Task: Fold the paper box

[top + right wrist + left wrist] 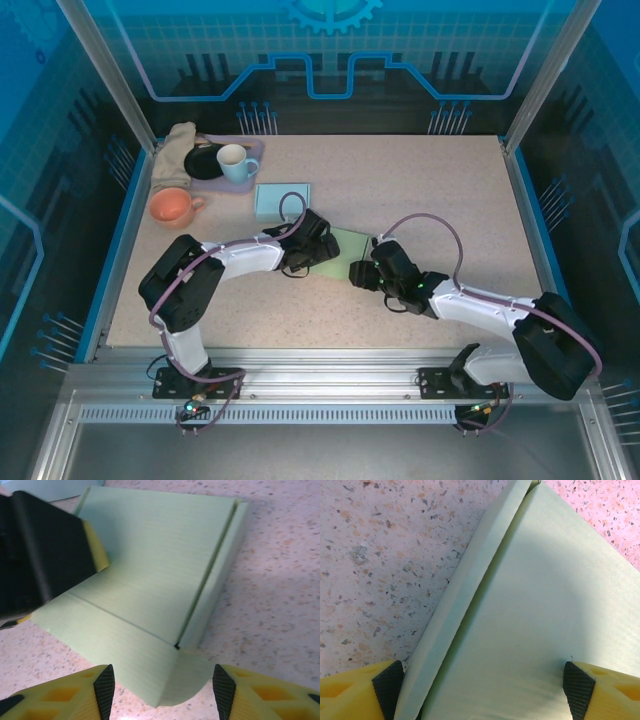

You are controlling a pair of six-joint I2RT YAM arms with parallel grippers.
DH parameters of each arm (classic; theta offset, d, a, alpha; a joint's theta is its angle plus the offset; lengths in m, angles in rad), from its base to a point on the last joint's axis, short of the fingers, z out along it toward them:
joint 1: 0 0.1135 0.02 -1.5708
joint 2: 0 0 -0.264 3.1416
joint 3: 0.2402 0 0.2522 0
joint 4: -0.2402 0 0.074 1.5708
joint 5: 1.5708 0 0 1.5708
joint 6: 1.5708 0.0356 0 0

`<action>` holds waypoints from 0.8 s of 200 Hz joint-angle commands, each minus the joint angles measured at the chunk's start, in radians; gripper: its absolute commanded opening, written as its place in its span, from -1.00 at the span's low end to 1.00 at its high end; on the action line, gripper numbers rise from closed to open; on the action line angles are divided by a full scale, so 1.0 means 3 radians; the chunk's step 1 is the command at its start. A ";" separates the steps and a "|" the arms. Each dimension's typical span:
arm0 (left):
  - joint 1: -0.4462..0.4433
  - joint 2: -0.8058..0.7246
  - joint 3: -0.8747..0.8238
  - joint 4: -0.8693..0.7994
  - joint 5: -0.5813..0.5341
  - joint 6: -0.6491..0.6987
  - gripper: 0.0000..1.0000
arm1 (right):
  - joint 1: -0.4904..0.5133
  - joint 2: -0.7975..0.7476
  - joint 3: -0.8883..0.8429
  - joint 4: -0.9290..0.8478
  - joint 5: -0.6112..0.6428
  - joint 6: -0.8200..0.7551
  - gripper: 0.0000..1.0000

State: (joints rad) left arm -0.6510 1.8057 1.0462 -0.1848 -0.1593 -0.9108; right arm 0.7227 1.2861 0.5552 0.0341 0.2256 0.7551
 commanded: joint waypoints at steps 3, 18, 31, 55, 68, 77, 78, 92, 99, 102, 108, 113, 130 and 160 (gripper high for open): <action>0.0017 0.0119 -0.0077 -0.0298 -0.0118 0.0031 0.69 | -0.0080 0.0099 0.0079 -0.0036 -0.0001 -0.0073 0.18; 0.0017 0.0110 -0.0072 -0.0309 -0.0123 0.0040 0.69 | -0.0078 0.0209 0.0103 0.0038 -0.0141 -0.0036 0.20; 0.0018 0.0112 -0.0072 -0.0309 -0.0129 0.0037 0.69 | -0.0075 0.0301 0.0111 0.0122 -0.0279 0.0003 0.20; 0.0017 0.0121 -0.0077 -0.0304 -0.0129 0.0034 0.69 | -0.0063 0.0469 0.0127 0.0271 -0.0521 0.0071 0.21; 0.0019 0.0127 -0.0084 -0.0296 -0.0124 0.0034 0.69 | -0.0067 0.0525 0.0118 0.0379 -0.0643 0.0104 0.21; 0.0021 0.0122 -0.0083 -0.0293 -0.0125 0.0038 0.69 | -0.0068 0.0544 0.0113 0.0432 -0.0710 0.0124 0.21; 0.0022 0.0122 -0.0085 -0.0296 -0.0124 0.0039 0.69 | -0.0067 0.0545 0.0113 0.0435 -0.0716 0.0125 0.21; 0.0019 0.0123 -0.0082 -0.0299 -0.0127 0.0043 0.69 | -0.0071 0.0550 0.0116 0.0501 -0.0805 0.0146 0.21; 0.0017 0.0122 -0.0082 -0.0299 -0.0128 0.0040 0.69 | -0.0067 0.0541 0.0119 0.0517 -0.0844 0.0155 0.21; 0.0017 0.0126 -0.0082 -0.0299 -0.0132 0.0044 0.70 | -0.0068 0.0540 0.0118 0.0523 -0.0857 0.0157 0.21; 0.0018 0.0122 -0.0083 -0.0299 -0.0131 0.0043 0.69 | -0.0069 0.0527 0.0122 0.0525 -0.0876 0.0159 0.21; 0.0021 0.0122 -0.0079 -0.0296 -0.0134 0.0043 0.69 | -0.0067 0.0519 0.0123 0.0525 -0.0880 0.0162 0.20; 0.0019 0.0129 -0.0077 -0.0299 -0.0134 0.0043 0.70 | -0.0067 0.0485 0.0127 0.0487 -0.0851 0.0140 0.20; 0.0021 0.0128 -0.0087 -0.0290 -0.0129 0.0039 0.69 | -0.0067 0.0421 0.0131 0.0336 -0.0659 0.0060 0.18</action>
State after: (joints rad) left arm -0.6510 1.8057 1.0462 -0.1852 -0.1616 -0.9100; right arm 0.7059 1.4456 0.5674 0.1406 0.0185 0.7853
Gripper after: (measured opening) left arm 0.848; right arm 0.592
